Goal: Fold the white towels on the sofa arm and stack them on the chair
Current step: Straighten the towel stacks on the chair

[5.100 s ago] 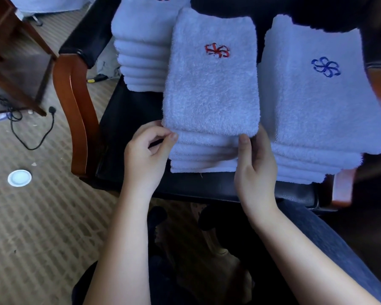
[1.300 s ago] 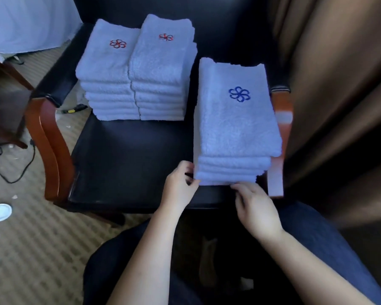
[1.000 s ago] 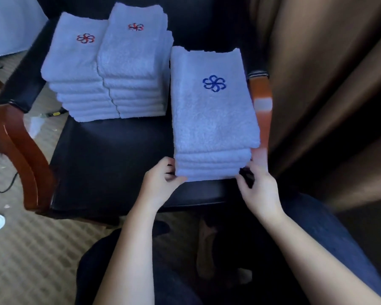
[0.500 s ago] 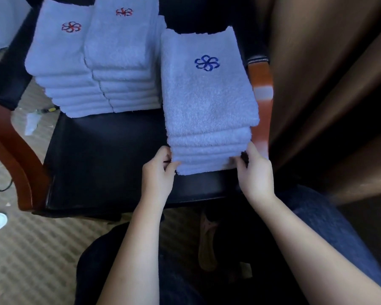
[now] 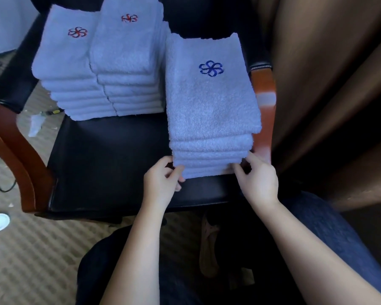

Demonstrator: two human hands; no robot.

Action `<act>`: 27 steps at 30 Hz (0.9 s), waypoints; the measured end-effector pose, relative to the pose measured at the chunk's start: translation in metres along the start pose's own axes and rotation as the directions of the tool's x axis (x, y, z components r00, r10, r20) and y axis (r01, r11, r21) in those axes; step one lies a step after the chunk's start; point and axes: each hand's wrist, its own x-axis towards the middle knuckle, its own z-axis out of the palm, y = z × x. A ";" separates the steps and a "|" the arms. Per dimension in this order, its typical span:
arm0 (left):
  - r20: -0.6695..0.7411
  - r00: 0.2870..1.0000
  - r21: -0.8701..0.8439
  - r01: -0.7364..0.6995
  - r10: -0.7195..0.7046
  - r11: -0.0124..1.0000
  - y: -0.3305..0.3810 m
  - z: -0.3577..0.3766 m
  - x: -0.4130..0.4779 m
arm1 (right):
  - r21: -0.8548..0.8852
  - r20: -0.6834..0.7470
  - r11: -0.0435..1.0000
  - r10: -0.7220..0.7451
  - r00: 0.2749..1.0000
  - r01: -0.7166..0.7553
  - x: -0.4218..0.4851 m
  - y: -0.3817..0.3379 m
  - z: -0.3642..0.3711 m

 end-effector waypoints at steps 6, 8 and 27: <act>0.171 0.975 -0.407 0.202 -0.143 0.891 0.009 -0.009 -0.005 | 0.283 0.241 0.940 0.123 0.963 -0.191 0.003 -0.004 -0.009; 0.198 0.966 -0.504 0.247 -0.167 0.828 0.009 -0.011 -0.003 | 0.425 0.328 0.871 0.107 0.939 -0.248 -0.001 -0.005 -0.008; 0.099 0.994 -0.314 0.085 -0.057 0.946 0.001 0.004 0.013 | 0.306 0.104 0.944 0.091 0.990 -0.119 0.015 -0.001 0.004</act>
